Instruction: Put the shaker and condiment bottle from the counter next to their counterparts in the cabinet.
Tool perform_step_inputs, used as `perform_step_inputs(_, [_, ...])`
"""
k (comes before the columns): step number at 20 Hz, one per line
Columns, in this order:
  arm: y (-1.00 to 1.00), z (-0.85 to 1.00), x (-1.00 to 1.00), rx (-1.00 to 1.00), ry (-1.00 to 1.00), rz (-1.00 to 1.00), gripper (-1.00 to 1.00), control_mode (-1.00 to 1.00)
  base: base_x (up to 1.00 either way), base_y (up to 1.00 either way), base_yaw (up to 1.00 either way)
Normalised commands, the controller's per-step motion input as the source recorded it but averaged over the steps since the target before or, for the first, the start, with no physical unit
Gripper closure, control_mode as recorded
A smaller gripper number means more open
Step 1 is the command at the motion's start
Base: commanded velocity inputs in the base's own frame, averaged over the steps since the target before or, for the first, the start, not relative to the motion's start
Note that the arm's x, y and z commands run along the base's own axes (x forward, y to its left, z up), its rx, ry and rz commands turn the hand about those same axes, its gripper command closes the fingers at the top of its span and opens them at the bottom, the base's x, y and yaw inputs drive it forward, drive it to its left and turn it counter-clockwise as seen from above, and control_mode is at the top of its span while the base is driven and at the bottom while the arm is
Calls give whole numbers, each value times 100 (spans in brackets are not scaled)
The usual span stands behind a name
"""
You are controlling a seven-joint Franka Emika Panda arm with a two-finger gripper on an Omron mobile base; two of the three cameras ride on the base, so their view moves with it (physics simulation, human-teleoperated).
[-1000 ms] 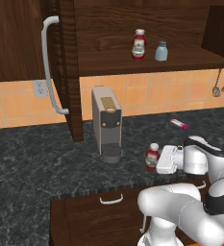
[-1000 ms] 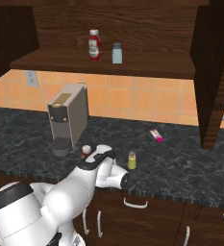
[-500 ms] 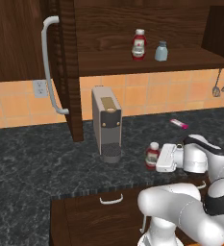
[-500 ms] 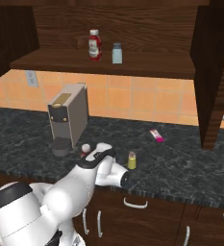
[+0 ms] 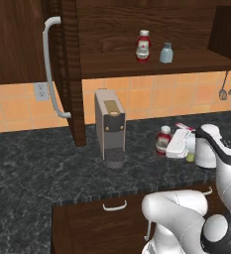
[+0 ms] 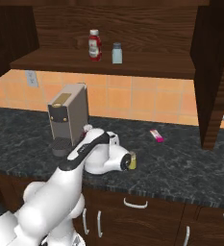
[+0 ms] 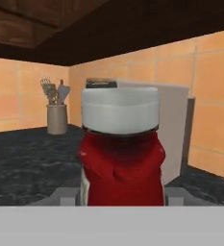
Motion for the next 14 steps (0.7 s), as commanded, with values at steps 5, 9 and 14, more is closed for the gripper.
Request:
perform_step_inputs(5, [36,100,0,-15,0,-18,100,-100,0,0,0])
perform_step_inputs(9, [26,100,0,-13,3,-27,100,-100,0,0,0])
perform_step_inputs(14, [6,100,0,-9,11,-36,100,-100,0,0,0])
